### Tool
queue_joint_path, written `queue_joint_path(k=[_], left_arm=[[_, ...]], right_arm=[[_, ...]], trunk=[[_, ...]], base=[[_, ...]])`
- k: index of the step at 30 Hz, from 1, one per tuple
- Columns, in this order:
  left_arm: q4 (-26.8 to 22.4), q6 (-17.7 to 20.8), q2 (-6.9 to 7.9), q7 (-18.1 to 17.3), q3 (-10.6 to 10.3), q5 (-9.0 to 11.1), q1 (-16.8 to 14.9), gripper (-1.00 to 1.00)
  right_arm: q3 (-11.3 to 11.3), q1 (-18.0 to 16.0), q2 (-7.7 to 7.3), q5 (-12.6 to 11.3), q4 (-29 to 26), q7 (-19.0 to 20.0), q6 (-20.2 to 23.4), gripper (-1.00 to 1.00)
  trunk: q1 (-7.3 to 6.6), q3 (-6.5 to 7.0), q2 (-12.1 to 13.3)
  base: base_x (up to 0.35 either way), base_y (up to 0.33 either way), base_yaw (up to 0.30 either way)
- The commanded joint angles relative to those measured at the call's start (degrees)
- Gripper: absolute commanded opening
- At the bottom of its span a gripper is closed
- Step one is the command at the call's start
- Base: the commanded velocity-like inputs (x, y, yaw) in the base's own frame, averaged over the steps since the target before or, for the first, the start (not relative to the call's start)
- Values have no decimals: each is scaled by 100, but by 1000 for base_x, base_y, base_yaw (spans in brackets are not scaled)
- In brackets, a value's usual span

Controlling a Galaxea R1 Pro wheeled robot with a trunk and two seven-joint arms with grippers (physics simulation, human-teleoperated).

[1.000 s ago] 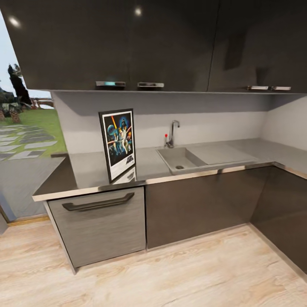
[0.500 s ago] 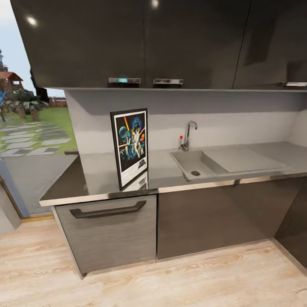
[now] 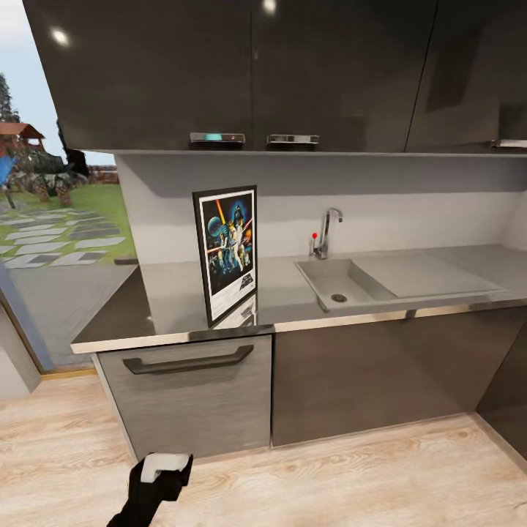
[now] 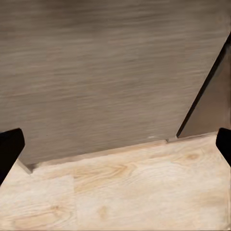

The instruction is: Pick up the poster from the kitchen countertop and hang it on one of the wall nails in the kitchen.

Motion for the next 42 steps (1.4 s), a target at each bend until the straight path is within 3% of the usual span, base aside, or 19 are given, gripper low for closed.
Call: queue_joint_path(k=[1,4,5,7,9,12,13,14,15,17,20,22,23,26,28,30,32,42], left_arm=[[-294,302,0,-16,-49,4,1,100],[-1020,967,-158,-68,-165,27,-1,100],[-1202,1151,-313,-92,-191,37,-7,100],[-1403,1377,-580,-122,-220,48,-134,100],[-1454,1496,-657,-130,-227,50,-342,100],[-1516,2290,-765,-140,-235,145,-1377,100],[-1518,2435,-773,-140,-236,188,-1560,100],[-1519,2685,-784,-141,-237,290,-1948,100],[-1511,3020,-794,-138,-237,457,-2557,100],[-1505,3300,-797,-135,-235,558,-2954,100],[-1486,3964,-799,-116,-229,691,-3835,100],[-1478,4039,-798,-112,-226,702,-3981,100],[-1462,4149,-794,-108,-214,714,-4251,100],[-1425,4247,-783,-99,-181,723,-4589,100],[-1300,4307,-764,-96,-34,728,-4907,100],[-1252,4323,-748,-100,84,731,-4997,100],[-1187,4258,-683,-79,52,706,-4967,100],[-1029,4141,-688,-78,64,704,-4961,100]], right_arm=[[-3,-3,-12,28,2,-2,-40,100],[-3,-1,-49,28,1,-2,-273,100],[-3,-2,-81,28,1,-2,-431,100],[-4,-1,-119,26,0,-2,-658,100],[-4,-1,-128,24,0,-2,-719,100],[-7,3,-147,13,-6,-2,-871,100],[-8,3,-148,11,-6,-2,-932,100],[-9,3,-152,9,-9,-3,-1083,100],[-11,6,-162,5,-27,-7,-1308,100],[-11,10,-168,4,-92,-10,-1411,100],[-14,236,-176,3,-732,-16,-1533,100],[-15,344,-177,2,-919,-17,-1542,100],[-17,573,-176,2,-1307,-19,-1551,100],[-32,826,-174,4,-1739,-24,-1553,100],[-48,984,-172,8,-2004,-28,-1553,100],[-54,1024,-172,9,-2069,-31,-1553,100],[-50,1020,-173,29,-2002,-28,-1553,100],[-49,1015,-174,29,-1897,-28,-1553,100]], trunk=[[0,-5,-3],[0,-5,-3],[0,-5,-3],[0,-5,-3],[0,-5,-3],[0,-5,-3],[0,-5,-3],[0,-5,-3],[0,-5,-3],[0,-5,-3],[0,-5,-3],[0,-5,-3],[0,-5,-3],[0,-5,-3],[0,-5,-3],[0,-5,-3],[0,-5,-3],[0,-5,-3]], base=[[1,0,1],[0,0,0],[0,0,0],[0,0,0],[0,0,0],[0,0,0],[0,0,0],[0,0,0],[0,0,0],[0,0,0],[0,0,0],[0,0,0],[0,0,0],[0,0,0],[0,0,0],[0,0,0],[0,0,0],[0,0,0]])
